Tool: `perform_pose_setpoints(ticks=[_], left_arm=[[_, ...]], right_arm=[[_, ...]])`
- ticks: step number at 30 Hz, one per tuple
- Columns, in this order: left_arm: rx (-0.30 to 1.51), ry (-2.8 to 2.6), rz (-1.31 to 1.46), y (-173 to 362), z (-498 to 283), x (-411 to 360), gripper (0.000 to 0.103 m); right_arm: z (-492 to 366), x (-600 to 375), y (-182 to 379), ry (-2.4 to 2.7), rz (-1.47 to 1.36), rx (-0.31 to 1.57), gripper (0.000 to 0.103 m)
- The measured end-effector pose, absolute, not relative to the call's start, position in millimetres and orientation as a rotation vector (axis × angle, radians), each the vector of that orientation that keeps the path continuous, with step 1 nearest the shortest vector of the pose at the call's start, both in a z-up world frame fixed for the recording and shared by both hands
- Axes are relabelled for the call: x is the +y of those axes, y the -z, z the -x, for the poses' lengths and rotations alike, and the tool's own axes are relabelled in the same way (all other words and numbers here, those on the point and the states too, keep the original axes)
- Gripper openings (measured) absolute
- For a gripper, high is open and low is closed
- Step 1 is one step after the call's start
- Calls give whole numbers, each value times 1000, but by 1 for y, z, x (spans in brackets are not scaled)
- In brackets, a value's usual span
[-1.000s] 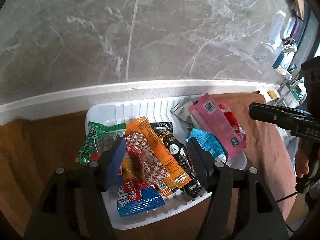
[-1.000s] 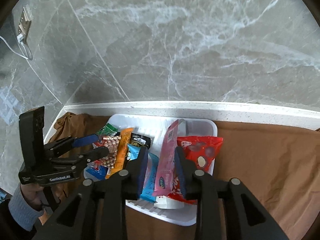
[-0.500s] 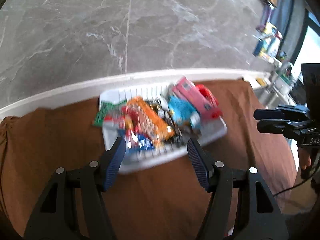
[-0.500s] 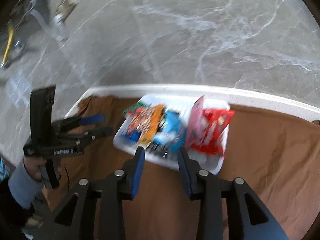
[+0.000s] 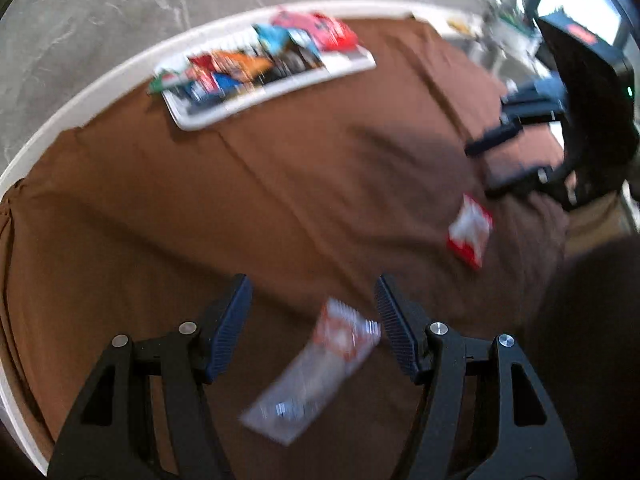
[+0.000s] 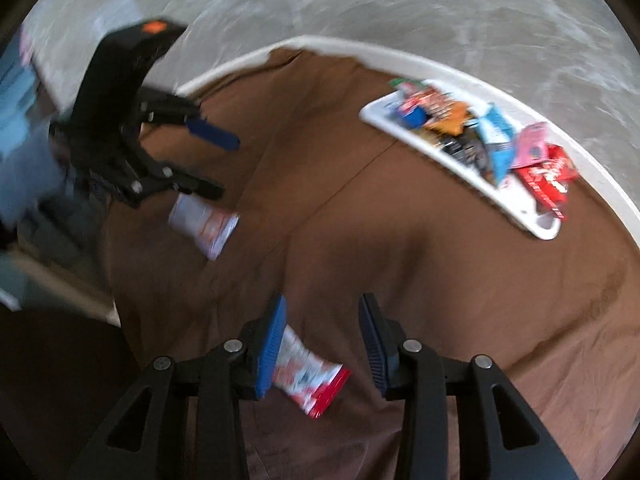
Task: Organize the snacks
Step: 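Grasp the red fruit-print candy with the right gripper while the left grasps the clear wrapper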
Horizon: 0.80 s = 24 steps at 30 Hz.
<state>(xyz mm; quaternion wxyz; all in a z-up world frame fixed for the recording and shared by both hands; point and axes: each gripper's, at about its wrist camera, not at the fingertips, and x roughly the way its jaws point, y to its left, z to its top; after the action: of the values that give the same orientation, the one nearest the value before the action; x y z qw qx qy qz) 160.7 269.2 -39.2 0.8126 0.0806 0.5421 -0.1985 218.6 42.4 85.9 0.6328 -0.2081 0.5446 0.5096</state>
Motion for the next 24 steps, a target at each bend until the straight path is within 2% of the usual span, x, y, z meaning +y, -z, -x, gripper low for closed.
perform_pose_setpoints(ticks=[14,16,24], left_arm=[[1265,494,-289,79,-135,270,62],[1273,491,-298,83,-135,271,62],[1288,511,-314,92,-144,267,62]], right_arm=[[-165,51,-59,-1301,795,1192,42],[-163,51,-56,-1307,814,1193,45],[-169,55,-45,-1297,825,1239,45]])
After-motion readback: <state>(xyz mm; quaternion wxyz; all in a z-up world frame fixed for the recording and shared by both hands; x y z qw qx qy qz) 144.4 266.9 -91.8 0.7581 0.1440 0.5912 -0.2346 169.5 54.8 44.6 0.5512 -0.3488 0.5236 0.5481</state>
